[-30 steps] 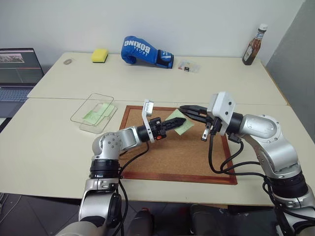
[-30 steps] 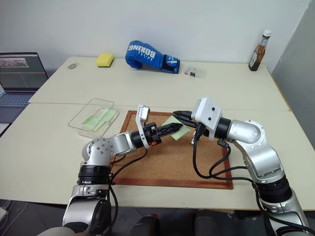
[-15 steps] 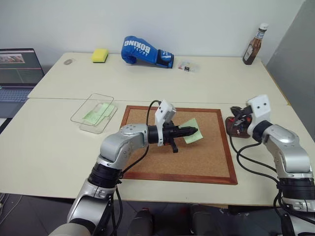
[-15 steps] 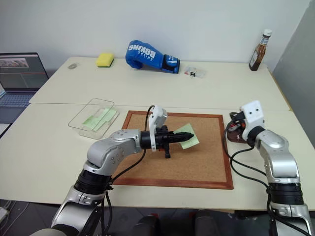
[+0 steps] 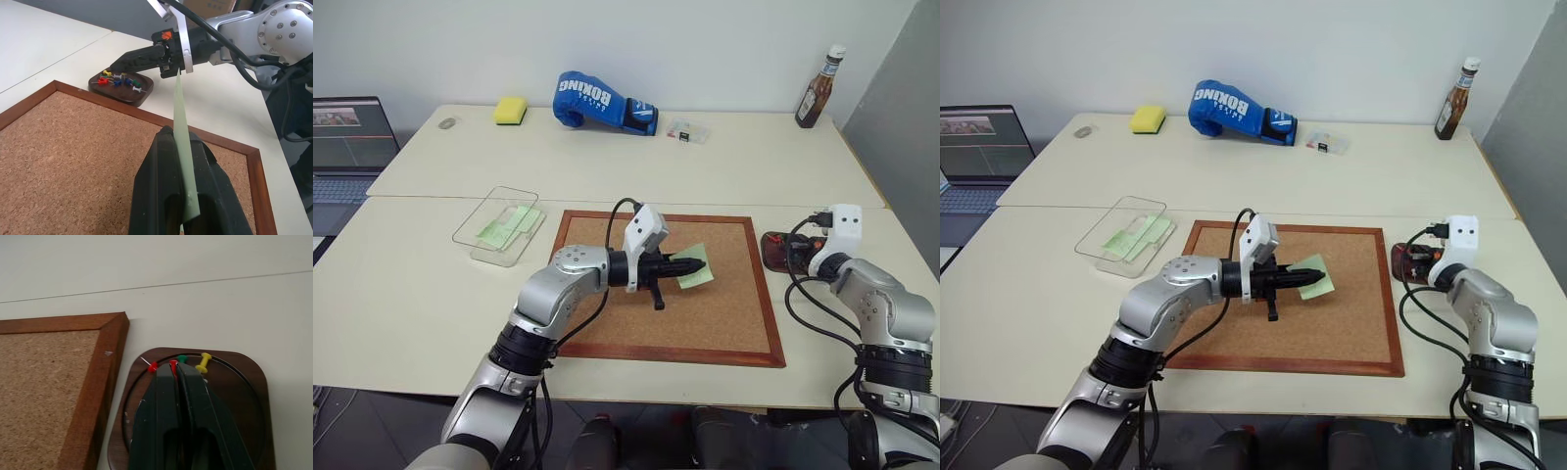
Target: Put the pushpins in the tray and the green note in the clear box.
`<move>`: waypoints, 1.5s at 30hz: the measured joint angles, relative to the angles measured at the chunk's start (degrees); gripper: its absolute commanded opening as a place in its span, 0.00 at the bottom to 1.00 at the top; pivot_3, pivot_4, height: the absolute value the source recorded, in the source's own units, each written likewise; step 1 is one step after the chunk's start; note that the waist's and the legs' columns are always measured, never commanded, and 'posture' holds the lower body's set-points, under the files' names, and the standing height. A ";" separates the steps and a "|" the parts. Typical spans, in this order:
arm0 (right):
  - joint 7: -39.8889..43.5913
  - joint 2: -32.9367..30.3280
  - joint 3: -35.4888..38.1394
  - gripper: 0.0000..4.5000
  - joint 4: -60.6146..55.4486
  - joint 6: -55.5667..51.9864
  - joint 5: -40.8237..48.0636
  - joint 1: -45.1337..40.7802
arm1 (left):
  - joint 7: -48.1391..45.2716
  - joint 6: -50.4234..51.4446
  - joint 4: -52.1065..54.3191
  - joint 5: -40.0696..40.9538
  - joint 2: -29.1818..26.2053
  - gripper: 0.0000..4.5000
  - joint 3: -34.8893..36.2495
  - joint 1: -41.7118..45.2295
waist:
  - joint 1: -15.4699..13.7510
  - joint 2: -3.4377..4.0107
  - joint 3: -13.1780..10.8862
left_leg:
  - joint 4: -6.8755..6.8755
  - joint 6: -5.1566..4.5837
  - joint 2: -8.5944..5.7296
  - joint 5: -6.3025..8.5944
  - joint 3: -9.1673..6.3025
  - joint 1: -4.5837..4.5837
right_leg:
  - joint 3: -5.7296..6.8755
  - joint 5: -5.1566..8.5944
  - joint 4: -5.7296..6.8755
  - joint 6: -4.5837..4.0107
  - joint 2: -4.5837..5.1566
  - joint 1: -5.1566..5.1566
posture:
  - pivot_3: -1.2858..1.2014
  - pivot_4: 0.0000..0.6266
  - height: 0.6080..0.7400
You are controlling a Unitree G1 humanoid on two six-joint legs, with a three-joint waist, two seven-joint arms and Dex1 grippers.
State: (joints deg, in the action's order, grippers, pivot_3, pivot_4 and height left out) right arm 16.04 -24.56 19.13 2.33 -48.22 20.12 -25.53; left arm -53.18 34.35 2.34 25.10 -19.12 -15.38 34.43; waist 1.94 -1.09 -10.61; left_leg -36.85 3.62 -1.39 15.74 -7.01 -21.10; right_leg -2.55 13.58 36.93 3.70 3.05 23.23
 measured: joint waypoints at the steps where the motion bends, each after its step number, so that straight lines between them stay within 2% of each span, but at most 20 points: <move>1: -0.47 0.00 0.07 0.13 0.07 -0.25 0.01 0.00 | -0.02 0.00 0.00 -0.07 0.09 0.00 0.00 0.00 | 0.02 0.00 0.00 | 0.00 0.00 0.00 0.00 0.00 0.00 | 0.00 0.01 0.01 0.01 0.00 0.00 | 0.52 0.24 1.00; 19: -1.97 -0.28 0.35 0.99 0.16 -0.69 0.09 0.00 | -0.17 -0.04 -0.24 -0.98 0.21 0.00 0.00 0.00 | 0.03 0.00 0.00 | 0.00 0.00 0.01 0.00 0.00 0.01 | 0.00 0.11 0.03 0.19 -0.01 0.00 | 0.52 0.24 1.00; 24: 1.27 -4.28 -4.84 1.00 -2.14 6.24 -3.72 1.86 | 0.30 0.00 -0.89 -1.26 0.30 0.00 0.43 -0.08 | 0.10 0.02 -0.01 | 0.00 0.00 0.02 0.00 0.00 0.01 | 0.02 0.12 0.02 0.20 -0.01 0.00 | 0.52 0.24 1.00; 30: 9.70 -6.46 -11.25 1.00 -9.37 13.19 -4.14 5.17 | 6.74 2.43 -2.50 0.82 0.66 0.00 9.47 0.50 | 0.60 0.01 -0.01 | -0.01 0.00 0.05 0.00 -0.03 0.02 | 0.05 0.12 0.02 0.23 -0.02 0.00 | 0.52 0.24 1.00; 32: 13.40 -6.44 -12.08 1.00 -13.65 13.70 -1.65 6.10 | 10.47 2.99 -2.92 0.87 -0.33 0.00 13.96 0.83 | 0.71 0.01 -0.02 | -0.02 0.00 0.05 0.00 -0.05 0.02 | 0.06 0.12 0.03 0.24 -0.02 0.00 | 0.52 0.24 1.00; 35: 17.25 -4.28 -12.76 1.00 -22.49 9.61 6.96 4.73 | 17.26 2.70 -3.20 -1.81 -4.82 0.00 19.19 1.26 | 1.16 0.02 -0.04 | 0.00 0.01 0.10 -0.01 -0.11 0.05 | 0.08 0.12 0.04 0.23 -0.06 0.00 | 0.52 0.24 1.00; 41: 17.80 -1.43 -14.88 1.00 -32.65 0.34 20.69 -1.54 | 33.49 1.01 -3.19 -9.41 -7.86 0.00 27.53 1.14 | 0.21 0.01 -0.05 | -0.02 0.02 0.05 0.00 -0.27 0.00 | 0.19 0.11 0.01 0.22 -0.03 -0.02 | 0.52 0.24 1.00; 45: 16.85 0.64 -16.75 1.00 -34.35 -2.71 25.25 -5.14 | 41.67 -1.81 -6.13 -13.65 -9.23 0.00 31.60 0.82 | -0.34 -0.01 -0.06 | -0.01 0.02 0.02 -0.01 -0.31 -0.04 | 0.23 0.10 0.00 0.21 -0.01 0.01 | 0.52 0.24 1.00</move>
State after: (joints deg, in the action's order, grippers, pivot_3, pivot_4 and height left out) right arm 32.89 -23.93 2.38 -32.02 -50.93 45.37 -30.67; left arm -11.51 32.54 -3.79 11.45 -28.36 16.22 35.24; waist 1.60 -1.10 -10.67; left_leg -36.87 3.64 -1.37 15.73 -7.32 -21.14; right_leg -2.32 13.68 36.93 3.91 3.04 23.24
